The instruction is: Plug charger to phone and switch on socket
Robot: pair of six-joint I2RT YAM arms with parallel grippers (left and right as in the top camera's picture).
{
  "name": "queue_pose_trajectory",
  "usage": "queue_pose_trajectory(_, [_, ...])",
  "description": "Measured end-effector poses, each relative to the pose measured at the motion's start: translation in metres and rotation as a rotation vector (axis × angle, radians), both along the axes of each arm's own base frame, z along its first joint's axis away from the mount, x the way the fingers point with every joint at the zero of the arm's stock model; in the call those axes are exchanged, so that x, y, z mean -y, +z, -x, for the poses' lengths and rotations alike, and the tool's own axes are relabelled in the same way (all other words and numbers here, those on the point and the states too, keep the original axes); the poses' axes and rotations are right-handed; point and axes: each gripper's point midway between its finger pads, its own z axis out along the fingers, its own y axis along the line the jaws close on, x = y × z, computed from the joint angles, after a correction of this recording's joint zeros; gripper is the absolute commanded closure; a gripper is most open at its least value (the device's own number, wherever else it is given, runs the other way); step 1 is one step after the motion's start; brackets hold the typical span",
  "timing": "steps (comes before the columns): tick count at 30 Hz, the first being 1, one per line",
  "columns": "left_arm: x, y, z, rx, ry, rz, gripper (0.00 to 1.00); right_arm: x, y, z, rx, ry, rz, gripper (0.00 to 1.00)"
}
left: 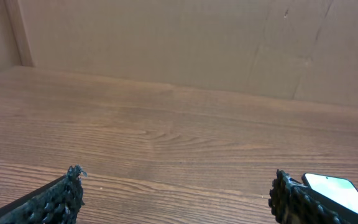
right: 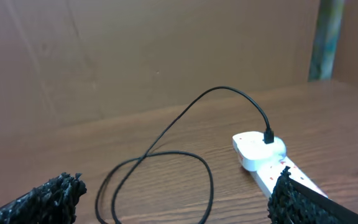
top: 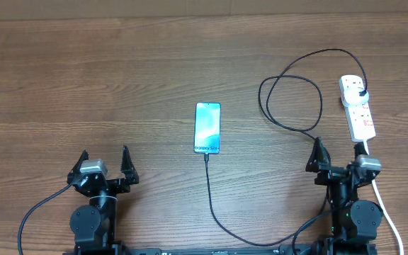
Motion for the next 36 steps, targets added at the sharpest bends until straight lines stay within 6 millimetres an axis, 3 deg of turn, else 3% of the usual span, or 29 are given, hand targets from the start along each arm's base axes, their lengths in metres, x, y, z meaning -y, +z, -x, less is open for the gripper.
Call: queue_pose_trajectory(36, [0.0,0.0001,0.0,0.0,0.0,0.0,0.0,-0.0015,-0.0005,-0.0001,-0.008,0.011,0.077,0.0])
